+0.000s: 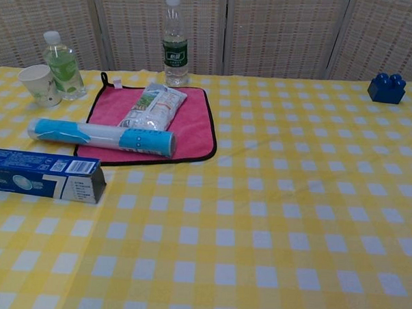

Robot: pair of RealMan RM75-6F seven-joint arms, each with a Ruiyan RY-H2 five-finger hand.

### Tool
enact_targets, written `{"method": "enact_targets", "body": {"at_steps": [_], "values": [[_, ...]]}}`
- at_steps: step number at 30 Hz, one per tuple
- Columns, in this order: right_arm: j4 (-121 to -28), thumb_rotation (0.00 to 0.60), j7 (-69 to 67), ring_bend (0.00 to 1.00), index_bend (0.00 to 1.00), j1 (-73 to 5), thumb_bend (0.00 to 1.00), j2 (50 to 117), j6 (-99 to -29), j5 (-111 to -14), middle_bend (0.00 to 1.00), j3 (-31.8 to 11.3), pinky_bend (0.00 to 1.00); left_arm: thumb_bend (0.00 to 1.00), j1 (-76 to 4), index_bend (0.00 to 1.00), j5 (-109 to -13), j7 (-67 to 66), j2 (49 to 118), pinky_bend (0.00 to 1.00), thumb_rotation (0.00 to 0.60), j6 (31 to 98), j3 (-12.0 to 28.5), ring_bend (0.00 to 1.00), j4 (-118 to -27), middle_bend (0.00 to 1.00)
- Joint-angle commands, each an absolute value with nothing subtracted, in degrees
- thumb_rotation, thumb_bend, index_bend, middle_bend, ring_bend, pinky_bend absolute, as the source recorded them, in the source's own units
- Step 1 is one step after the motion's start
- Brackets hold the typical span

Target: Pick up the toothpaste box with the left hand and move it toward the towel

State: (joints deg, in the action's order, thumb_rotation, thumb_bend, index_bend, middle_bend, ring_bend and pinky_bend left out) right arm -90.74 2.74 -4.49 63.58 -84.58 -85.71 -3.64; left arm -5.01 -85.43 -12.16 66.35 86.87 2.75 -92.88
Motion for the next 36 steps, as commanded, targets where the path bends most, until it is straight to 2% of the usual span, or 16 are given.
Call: {"method": "enact_targets", "body": {"at_steps": [1, 11, 20, 28, 36], "values": [[-90.68, 0.600, 2.62, 0.00, 0.00, -4.55, 0.26, 63.60, -84.55, -85.79, 0.00, -3.65, 0.00, 0.29, -4.85, 0.00, -85.14, -12.20, 66.53, 0.00, 0.600, 86.58, 2.49, 0.00, -92.72, 0.00], [-90.93, 0.600, 2.41, 0.00, 0.00, -4.23, 0.26, 63.01, -85.77, -85.48, 0.00, -4.38, 0.00, 0.29, -4.63, 0.00, -85.76, -11.48, 66.55, 0.00, 0.600, 87.38, 2.59, 0.00, -92.08, 0.00], [-91.74, 0.600, 2.35, 0.00, 0.00, -3.75, 0.26, 61.87, -87.60, -85.19, 0.00, -5.44, 0.00, 0.29, -8.54, 0.00, -89.90, -12.03, 65.55, 0.00, 0.600, 86.34, 4.39, 0.00, -90.59, 0.00], [-92.29, 0.600, 2.69, 0.00, 0.00, -3.64, 0.27, 61.05, -88.25, -85.55, 0.00, -5.72, 0.00, 0.29, -14.57, 0.00, -90.82, -13.84, 64.28, 0.00, 0.600, 78.62, 5.32, 0.00, -91.28, 0.00], [-92.50, 0.600, 2.56, 0.00, 0.00, -3.41, 0.27, 60.70, -88.31, -85.43, 0.00, -5.65, 0.00, 0.29, -20.08, 0.00, -86.10, -17.53, 64.77, 0.00, 0.600, 68.23, 5.94, 0.02, -92.76, 0.00]]}}
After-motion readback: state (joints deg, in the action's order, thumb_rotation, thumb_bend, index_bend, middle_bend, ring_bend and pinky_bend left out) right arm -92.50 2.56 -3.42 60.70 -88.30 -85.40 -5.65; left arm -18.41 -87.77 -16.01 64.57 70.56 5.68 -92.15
